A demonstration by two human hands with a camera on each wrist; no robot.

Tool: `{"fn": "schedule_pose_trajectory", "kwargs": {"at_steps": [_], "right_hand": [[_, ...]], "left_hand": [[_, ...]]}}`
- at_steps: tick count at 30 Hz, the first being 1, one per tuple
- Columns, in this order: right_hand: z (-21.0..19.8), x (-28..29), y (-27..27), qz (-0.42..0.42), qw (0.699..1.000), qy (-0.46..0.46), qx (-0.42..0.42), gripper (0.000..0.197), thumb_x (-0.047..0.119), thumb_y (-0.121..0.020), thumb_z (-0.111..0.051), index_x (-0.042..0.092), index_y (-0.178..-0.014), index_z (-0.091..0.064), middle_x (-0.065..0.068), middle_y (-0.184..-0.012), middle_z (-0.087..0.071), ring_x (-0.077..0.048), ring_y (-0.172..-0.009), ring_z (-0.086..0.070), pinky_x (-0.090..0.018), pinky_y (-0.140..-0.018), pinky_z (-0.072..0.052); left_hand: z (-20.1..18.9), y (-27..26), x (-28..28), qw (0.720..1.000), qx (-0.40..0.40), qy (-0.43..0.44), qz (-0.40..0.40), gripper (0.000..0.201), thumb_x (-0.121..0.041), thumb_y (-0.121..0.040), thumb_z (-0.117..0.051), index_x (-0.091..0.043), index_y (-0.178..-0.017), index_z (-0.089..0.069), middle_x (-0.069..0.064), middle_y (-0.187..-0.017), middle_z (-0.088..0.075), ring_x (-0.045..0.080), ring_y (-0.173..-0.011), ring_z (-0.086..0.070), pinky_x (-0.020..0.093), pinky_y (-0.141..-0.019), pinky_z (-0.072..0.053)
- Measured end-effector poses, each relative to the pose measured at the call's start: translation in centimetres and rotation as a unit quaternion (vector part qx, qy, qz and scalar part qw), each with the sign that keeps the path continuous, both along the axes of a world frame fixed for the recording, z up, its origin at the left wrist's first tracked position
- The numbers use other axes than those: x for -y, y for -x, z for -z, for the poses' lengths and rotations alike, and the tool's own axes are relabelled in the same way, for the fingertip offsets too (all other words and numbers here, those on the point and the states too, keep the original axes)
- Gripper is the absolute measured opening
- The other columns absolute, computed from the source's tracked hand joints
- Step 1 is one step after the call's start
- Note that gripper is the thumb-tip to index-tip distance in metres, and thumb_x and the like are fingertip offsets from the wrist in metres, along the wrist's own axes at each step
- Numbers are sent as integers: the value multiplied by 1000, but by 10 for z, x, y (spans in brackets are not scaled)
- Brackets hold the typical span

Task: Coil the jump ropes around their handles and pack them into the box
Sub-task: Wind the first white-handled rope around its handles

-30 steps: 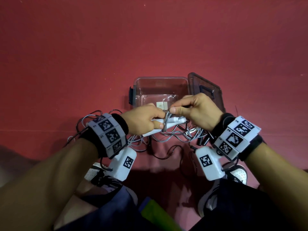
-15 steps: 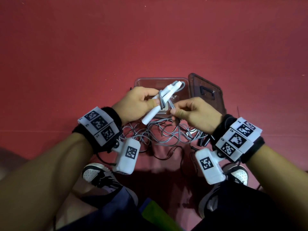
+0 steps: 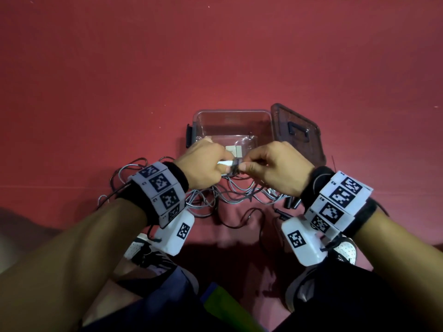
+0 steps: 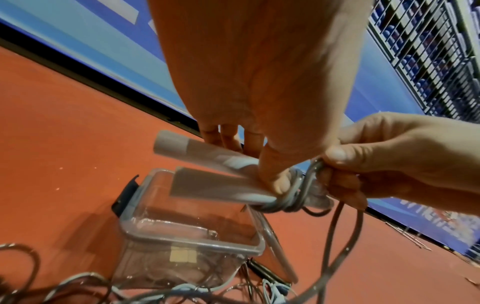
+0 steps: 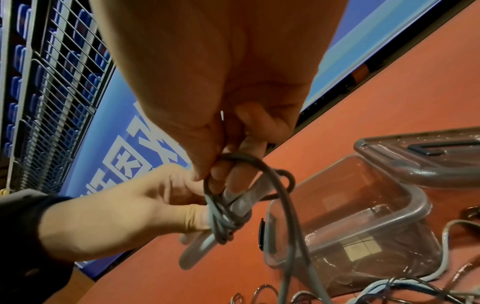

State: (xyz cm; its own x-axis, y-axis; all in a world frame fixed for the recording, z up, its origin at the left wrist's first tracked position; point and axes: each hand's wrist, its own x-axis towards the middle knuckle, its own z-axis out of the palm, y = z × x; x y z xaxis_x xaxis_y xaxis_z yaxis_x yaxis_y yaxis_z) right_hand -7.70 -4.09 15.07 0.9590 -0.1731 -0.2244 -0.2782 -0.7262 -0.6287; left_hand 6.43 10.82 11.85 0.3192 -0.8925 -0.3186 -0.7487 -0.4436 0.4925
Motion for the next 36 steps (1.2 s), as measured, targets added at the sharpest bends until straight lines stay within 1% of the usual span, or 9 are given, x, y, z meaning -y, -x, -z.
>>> {"fn": "schedule_pose_trajectory", "kwargs": {"at_steps": [7,11,15,21,26,30,32,34,36], "right_hand": [[0,11,0,64,996,-48,25,26,47,-80,-77,22,-74,-76,4,-71,-73,-10,-68,-66,-25,-67,-50],[0,11,1,111,980,-156,45,25,41,-77,-80,17,-74,-78,4,-63,-68,-3,-55,-54,-21,-57,-43],[-2,12,1,151,949,-271,61,21,26,-82,-77,6,-75,-75,-1,-62,-64,1,-52,-49,-12,-55,-39],[-5,14,2,161,929,-327,59,19,1,-97,-56,2,-83,-69,4,-59,-64,-5,-52,-52,-18,-52,-39],[-8,10,4,150,949,-277,24,32,17,-105,-48,-4,-92,-69,-13,-68,-63,-4,-44,-44,-12,-45,-33],[-11,4,5,107,968,-228,4,29,13,-104,-51,-6,-92,-68,-18,-74,-71,-1,-41,-42,-11,-47,-35],[-6,2,5,95,969,-229,-8,22,10,-100,-56,-4,-88,-68,-16,-78,-74,-11,-58,-58,-25,-60,-48],[-2,1,6,89,967,-240,-16,16,6,-97,-60,-4,-87,-68,-18,-80,-74,-21,-70,-62,-35,-71,-52],[0,-2,5,86,968,-236,-22,14,6,-95,-63,-2,-86,-69,-18,-80,-74,-16,-64,-57,-26,-61,-46]], "left_hand": [[-2,0,-5,998,-51,-23,23,13,-40,-89,-58,-33,-81,-66,0,-89,-62,22,-100,-48,45,-97,-43],[-16,2,-3,988,-143,30,41,23,-41,-84,-60,-26,-93,-75,7,-84,-67,29,-90,-59,49,-88,-48],[-26,-4,-6,966,-243,80,32,15,-49,-83,-65,-46,-94,-75,20,-86,-67,33,-77,-59,56,-79,-52],[-34,1,-6,914,-377,141,-53,37,6,-96,-56,4,-133,-56,-20,-82,-74,-11,-73,-62,4,-70,-45],[-39,0,-6,916,-345,177,-105,21,-2,-101,-51,3,-116,-66,-21,-58,-64,-9,-50,-52,3,-54,-37],[-28,-5,-6,919,-320,182,-142,22,-21,-100,-62,-7,-111,-75,5,-83,-72,7,-70,-53,21,-67,-41],[-22,-7,-6,919,-306,190,-158,22,-27,-96,-63,-15,-108,-77,15,-100,-76,13,-84,-58,32,-79,-45],[-19,-8,-6,923,-285,197,-168,16,-24,-100,-62,-20,-104,-77,12,-97,-76,12,-82,-57,32,-78,-44],[-15,-10,-5,934,-250,184,-178,20,-31,-100,-62,-18,-98,-77,3,-81,-67,11,-73,-51,30,-71,-39]]}}
